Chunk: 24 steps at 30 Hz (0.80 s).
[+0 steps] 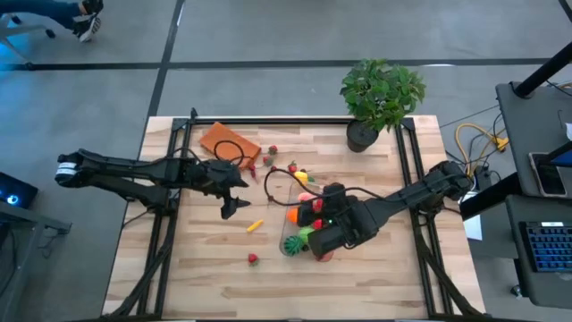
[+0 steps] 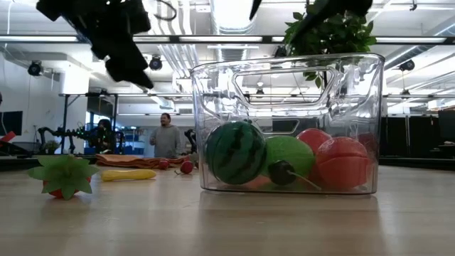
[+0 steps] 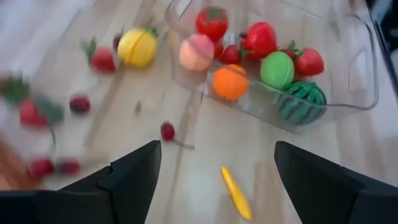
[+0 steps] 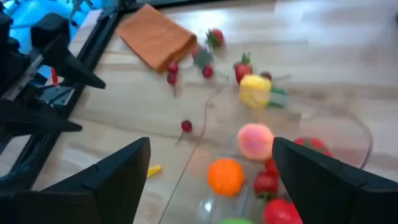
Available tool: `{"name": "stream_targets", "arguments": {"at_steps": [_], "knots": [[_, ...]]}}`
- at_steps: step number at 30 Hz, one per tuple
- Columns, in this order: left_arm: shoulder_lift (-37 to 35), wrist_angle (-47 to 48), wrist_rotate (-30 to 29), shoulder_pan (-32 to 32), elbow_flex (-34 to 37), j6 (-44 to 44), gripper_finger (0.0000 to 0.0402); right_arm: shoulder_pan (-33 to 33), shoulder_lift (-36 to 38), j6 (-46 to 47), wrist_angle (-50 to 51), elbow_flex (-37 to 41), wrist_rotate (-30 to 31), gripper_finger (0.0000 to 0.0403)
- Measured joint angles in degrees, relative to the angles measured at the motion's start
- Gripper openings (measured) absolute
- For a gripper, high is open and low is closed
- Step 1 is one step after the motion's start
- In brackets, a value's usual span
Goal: Pick and placing Produce into tupperware
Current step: Put the pineapple into the transparent bin
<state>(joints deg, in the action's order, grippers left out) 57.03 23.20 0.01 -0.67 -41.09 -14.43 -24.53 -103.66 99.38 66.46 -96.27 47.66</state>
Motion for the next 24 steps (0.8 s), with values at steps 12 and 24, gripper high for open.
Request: {"name": "stream_targets", "arguments": {"at_steps": [12,24], "knots": [[9.9,-0.5,-2.5,-1.3,-4.5,30.4,0.0299,1.1,0.1,1.7,8.5,-8.1,2.4,0.0328],[28.4,-5.2,7.2,-15.9,-13.6,39.4,0.0299,2.2,0.1,5.2,14.4,-15.9,5.5,0.0327]]}}
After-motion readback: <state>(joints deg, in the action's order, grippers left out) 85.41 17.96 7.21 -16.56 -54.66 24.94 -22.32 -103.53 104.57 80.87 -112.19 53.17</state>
